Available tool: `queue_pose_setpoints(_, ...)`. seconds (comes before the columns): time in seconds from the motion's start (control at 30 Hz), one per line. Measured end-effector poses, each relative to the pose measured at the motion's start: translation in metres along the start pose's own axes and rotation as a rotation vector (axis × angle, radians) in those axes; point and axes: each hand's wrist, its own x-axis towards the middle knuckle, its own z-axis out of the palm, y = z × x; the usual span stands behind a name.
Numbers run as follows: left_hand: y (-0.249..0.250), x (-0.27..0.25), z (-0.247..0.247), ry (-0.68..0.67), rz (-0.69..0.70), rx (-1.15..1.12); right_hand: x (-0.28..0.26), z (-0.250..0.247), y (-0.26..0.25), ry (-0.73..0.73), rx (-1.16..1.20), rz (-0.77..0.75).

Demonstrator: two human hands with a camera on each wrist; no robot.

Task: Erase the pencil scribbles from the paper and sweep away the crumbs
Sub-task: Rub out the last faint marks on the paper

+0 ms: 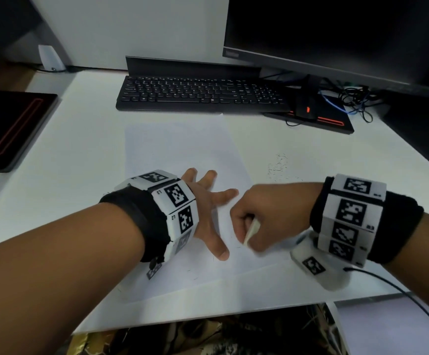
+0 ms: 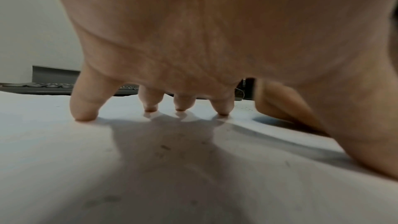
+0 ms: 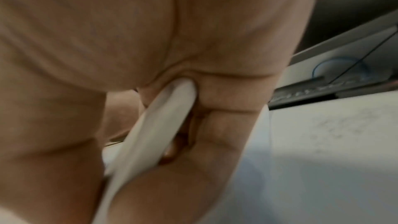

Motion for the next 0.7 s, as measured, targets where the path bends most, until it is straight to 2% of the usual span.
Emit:
queue_pose_setpoints(0.07, 0.000, 0.001, 0.001, -0.001, 0.002, -0.001, 0.000, 0.000, -0.002, -0.033, -0.011, 0.001)
queue_pose_setpoints(0.2, 0.001, 0.000, 0.002, 0.008, 0.002, -0.009, 0.004, -0.010, 0.002, 0.086, 0.003, 0.044)
queue_pose_setpoints(0.33, 0.001, -0.001, -0.001, 0.000, 0.013, 0.003, 0.007, 0.007, -0.016, 0.010, 0.008, -0.072)
queue_pose_setpoints(0.47, 0.001, -0.002, 0.001, 0.029, 0.016, -0.023, 0.008, -0.009, -0.007, 0.077, 0.011, 0.026)
queue_pose_setpoints(0.6, -0.001, 0.003, 0.003, 0.017, 0.026, -0.006, 0.008, 0.007, -0.021, -0.006, 0.002, -0.087)
queue_pose_setpoints(0.7, 0.000, 0.000, 0.002, 0.016, 0.021, -0.011, 0.008, -0.001, -0.016, 0.033, 0.022, -0.031)
